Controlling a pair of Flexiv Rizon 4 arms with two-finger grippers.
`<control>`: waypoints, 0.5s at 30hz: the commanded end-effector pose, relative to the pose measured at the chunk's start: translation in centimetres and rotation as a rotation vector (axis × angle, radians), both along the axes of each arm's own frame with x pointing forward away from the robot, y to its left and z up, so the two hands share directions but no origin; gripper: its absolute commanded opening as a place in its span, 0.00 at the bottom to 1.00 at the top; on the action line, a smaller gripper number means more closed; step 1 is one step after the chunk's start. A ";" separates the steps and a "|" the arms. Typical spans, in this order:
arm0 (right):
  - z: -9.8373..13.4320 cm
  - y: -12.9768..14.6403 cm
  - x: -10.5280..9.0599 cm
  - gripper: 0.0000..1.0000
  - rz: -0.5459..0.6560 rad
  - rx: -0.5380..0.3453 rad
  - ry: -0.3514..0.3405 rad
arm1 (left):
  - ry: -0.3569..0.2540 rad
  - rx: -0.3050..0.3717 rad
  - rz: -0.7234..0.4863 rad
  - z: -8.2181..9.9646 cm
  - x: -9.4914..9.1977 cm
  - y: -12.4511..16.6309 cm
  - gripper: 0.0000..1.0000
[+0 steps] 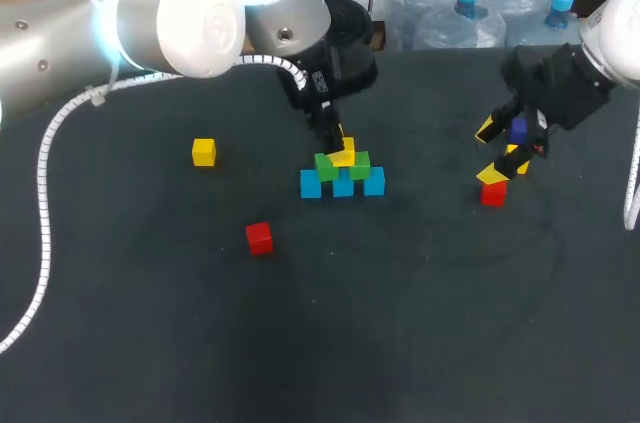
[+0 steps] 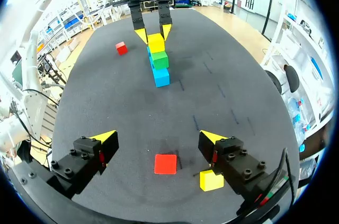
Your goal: Place the blue cubes, place green cubes on the blue cubes, place the yellow cubes on the green cubes, then place the red cubes on the yellow cubes, and place purple cube on the red cubes.
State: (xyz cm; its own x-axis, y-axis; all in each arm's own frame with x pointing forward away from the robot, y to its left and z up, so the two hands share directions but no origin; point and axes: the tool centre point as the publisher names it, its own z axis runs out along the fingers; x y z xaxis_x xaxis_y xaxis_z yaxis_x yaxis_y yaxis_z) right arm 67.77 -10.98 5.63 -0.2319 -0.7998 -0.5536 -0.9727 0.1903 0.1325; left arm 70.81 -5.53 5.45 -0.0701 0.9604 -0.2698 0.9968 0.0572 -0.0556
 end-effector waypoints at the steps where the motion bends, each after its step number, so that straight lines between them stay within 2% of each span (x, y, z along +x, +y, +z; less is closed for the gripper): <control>1: -0.1 0.0 0.0 1.00 0.001 0.002 0.000 | 0.007 0.003 -0.004 0.0 0.3 -0.1 0.43; 7: -0.1 0.0 0.0 1.00 0.001 0.002 0.000 | 0.009 0.004 -0.005 -0.1 0.3 -0.2 0.49; 8: -0.1 0.0 0.0 1.00 0.001 0.002 0.000 | 0.009 0.003 -0.005 -0.1 0.3 -0.2 0.53; 9: -0.1 0.0 0.0 1.00 0.001 0.002 0.000 | 0.009 0.004 -0.004 -0.1 0.3 -0.2 0.71; 12: -0.1 0.0 0.0 1.00 0.001 0.002 0.000 | 0.008 0.004 -0.002 0.1 0.3 -0.1 1.00; 15: -0.1 0.0 0.0 1.00 0.001 0.002 0.000 | 0.005 0.004 0.001 0.4 0.2 -0.1 1.00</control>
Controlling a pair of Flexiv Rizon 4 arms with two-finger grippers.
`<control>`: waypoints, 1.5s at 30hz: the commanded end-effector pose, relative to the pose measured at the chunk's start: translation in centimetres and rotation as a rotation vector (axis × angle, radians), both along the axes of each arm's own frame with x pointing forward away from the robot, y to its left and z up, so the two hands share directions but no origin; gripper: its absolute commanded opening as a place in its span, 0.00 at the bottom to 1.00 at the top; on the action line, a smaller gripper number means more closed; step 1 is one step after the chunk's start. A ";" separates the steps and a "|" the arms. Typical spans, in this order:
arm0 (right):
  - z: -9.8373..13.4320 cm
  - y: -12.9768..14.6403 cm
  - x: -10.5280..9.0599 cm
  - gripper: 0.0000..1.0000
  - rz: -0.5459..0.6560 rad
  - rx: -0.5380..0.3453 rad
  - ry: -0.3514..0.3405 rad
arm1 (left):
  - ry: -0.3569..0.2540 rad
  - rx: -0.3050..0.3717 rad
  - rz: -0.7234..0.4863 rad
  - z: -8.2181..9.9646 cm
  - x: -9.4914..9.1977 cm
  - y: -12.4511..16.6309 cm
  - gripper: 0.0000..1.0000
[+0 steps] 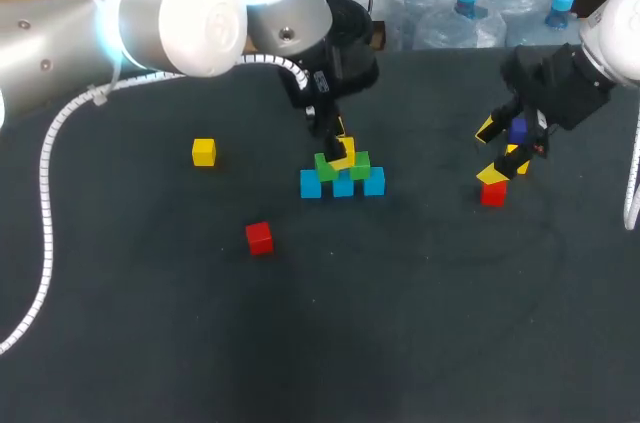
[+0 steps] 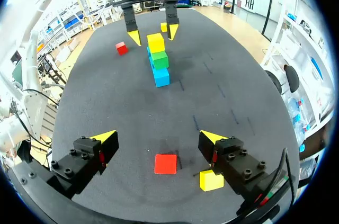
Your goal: Place the blue cubes, place green cubes on the blue cubes, place the yellow cubes on the green cubes, then place the red cubes on the yellow cubes, and place purple cube on the red cubes.
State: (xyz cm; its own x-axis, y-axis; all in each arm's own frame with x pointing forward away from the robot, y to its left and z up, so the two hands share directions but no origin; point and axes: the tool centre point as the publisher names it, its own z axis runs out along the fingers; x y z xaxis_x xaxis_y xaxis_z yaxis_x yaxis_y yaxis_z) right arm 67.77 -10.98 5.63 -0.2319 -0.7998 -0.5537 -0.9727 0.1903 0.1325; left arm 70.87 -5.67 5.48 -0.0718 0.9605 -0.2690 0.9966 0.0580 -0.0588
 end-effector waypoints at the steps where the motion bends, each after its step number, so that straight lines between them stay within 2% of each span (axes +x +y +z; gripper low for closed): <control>1: -0.1 0.0 0.0 1.00 0.001 0.002 0.000 | 0.000 0.001 -0.001 0.4 0.1 0.1 1.00; 11: -0.1 0.0 0.0 1.00 0.001 0.002 0.000 | -0.025 -0.003 0.002 2.1 -0.1 0.8 1.00; 22: -0.1 0.0 0.0 1.00 0.001 0.002 0.000 | -0.035 0.013 0.054 3.1 -0.5 4.4 1.00; 37: -0.1 0.0 0.0 1.00 0.001 0.002 0.000 | -0.031 0.022 0.137 3.2 -1.8 9.3 1.00; 42: -0.1 0.0 0.0 1.00 0.001 0.002 0.000 | -0.031 0.036 0.144 2.9 -1.8 11.1 1.00; 45: -0.1 0.0 0.0 1.00 0.001 0.002 0.000 | -0.043 0.048 0.105 2.8 -1.7 12.2 1.00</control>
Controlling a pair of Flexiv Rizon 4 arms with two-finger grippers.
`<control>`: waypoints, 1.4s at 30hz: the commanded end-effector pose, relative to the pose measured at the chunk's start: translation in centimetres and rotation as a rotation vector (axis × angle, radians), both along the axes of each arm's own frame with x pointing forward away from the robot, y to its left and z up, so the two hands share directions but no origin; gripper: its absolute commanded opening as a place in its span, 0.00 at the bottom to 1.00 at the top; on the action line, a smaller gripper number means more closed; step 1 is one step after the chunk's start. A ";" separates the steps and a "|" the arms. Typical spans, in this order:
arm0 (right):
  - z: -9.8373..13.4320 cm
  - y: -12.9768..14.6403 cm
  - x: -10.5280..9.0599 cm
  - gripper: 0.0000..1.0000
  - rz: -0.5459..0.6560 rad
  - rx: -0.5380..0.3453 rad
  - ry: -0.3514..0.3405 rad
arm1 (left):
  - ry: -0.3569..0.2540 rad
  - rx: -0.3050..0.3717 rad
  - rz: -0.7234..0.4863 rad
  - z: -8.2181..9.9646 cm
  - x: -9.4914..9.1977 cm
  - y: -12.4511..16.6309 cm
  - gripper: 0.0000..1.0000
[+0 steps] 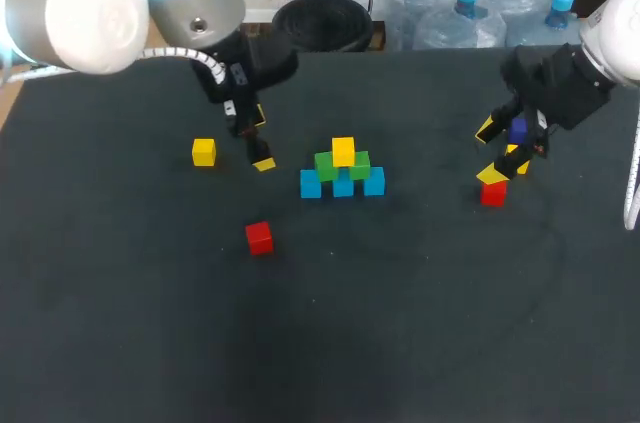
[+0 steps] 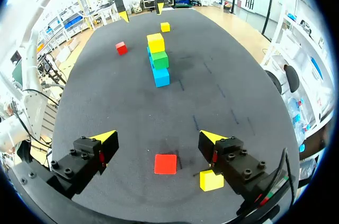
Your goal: Place the blue cubes, place green cubes on the blue cubes, place the yellow cubes on the green cubes, then place the red cubes on the yellow cubes, and place purple cube on the red cubes.
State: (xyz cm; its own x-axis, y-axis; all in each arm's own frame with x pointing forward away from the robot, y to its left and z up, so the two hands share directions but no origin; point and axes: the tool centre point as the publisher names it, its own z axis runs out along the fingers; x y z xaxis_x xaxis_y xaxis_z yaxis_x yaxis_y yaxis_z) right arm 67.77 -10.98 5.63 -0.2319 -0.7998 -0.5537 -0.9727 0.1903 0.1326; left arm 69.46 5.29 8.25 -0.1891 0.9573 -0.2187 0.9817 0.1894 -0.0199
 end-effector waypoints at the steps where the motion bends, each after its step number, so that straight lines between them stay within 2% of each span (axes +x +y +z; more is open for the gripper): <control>1: -0.1 0.0 0.0 1.00 0.001 0.002 0.000 | -0.004 -0.007 -0.043 -0.1 -0.1 1.7 1.00; 3: -0.1 0.0 0.0 1.00 0.001 0.002 0.000 | -0.003 0.009 -0.063 -0.4 0.1 2.6 1.00; 8: -0.1 0.0 0.0 1.00 0.001 0.002 0.000 | 0.009 0.000 -0.054 -1.3 1.2 4.8 1.00; 11: -0.1 0.0 0.0 1.00 0.001 0.002 0.000 | -0.004 -0.011 -0.067 -2.0 1.8 5.7 1.00; 13: -0.1 0.0 0.0 1.00 0.001 0.002 0.000 | -0.027 -0.019 -0.106 -2.4 2.1 6.2 1.00; 16: -0.1 0.0 0.0 1.00 0.001 0.002 0.000 | -0.030 -0.017 -0.154 -3.2 3.1 6.9 1.00; 18: -0.1 0.0 0.0 1.00 0.001 0.002 0.000 | -0.045 -0.043 -0.185 -3.6 3.6 7.3 1.00; 34: -0.1 0.0 0.0 1.00 0.001 0.002 0.000 | -0.002 -0.030 -0.235 -6.2 7.1 9.4 1.00; 42: -0.1 0.0 0.0 1.00 0.001 0.002 0.000 | 0.009 -0.034 -0.232 -6.8 8.3 10.0 1.00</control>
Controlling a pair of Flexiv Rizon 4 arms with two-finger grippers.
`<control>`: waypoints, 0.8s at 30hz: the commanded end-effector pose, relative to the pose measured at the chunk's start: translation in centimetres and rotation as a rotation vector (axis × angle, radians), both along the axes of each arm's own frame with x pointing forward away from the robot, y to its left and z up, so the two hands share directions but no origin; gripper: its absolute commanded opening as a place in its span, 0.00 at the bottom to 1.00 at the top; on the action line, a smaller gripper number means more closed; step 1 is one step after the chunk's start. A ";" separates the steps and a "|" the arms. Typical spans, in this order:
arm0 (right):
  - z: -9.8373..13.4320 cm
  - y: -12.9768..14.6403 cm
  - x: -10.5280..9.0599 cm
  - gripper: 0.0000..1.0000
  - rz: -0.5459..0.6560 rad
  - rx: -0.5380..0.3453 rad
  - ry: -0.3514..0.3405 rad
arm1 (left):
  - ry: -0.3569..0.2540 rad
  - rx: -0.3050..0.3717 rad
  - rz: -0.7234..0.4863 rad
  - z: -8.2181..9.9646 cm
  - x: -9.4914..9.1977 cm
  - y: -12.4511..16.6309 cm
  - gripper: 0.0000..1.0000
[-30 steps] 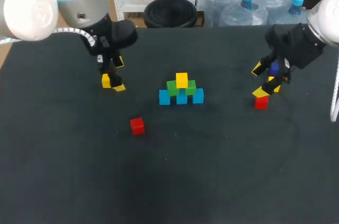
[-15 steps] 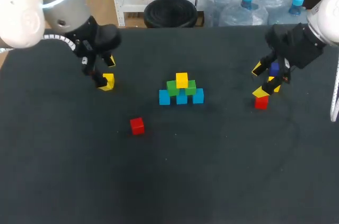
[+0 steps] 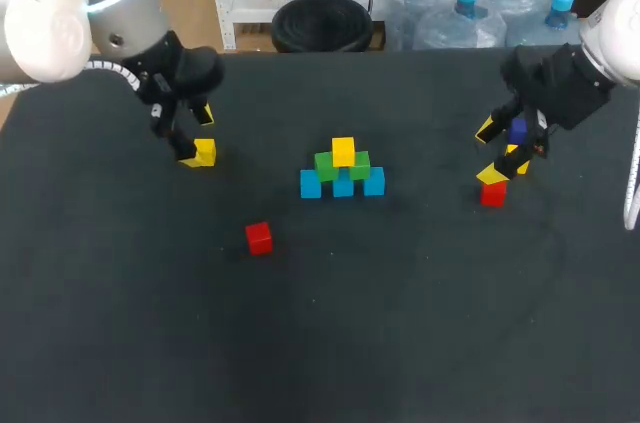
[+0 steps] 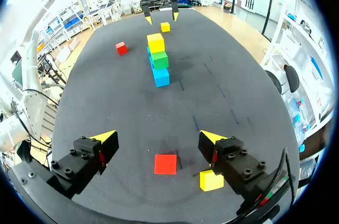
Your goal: Place the blue cubes, place green cubes on the blue cubes, place the yellow cubes on the green cubes, then place the red cubes on the yellow cubes, and place purple cube on the red cubes.
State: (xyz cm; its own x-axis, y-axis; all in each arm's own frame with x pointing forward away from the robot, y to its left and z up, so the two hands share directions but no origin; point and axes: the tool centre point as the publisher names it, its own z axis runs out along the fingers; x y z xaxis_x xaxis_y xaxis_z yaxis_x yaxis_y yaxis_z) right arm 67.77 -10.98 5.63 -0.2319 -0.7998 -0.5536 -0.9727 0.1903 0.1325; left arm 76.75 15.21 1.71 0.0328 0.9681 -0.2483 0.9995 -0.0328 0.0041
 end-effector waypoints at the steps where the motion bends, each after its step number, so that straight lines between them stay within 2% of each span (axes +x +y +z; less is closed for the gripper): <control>1: -0.1 0.0 0.0 1.00 0.001 0.002 0.000 | 0.038 0.002 -0.006 -0.3 1.2 0.2 1.00; 8: -0.1 0.0 0.0 1.00 0.001 0.002 0.000 | 0.040 -0.030 0.016 -0.5 1.7 0.5 1.00; 22: -0.1 0.0 0.0 1.00 0.001 0.002 0.000 | 0.055 -0.027 0.032 -1.5 1.5 0.7 1.00; 24: -0.1 0.0 0.0 1.00 0.001 0.002 0.000 | 0.056 -0.029 0.033 -1.5 1.5 0.8 0.89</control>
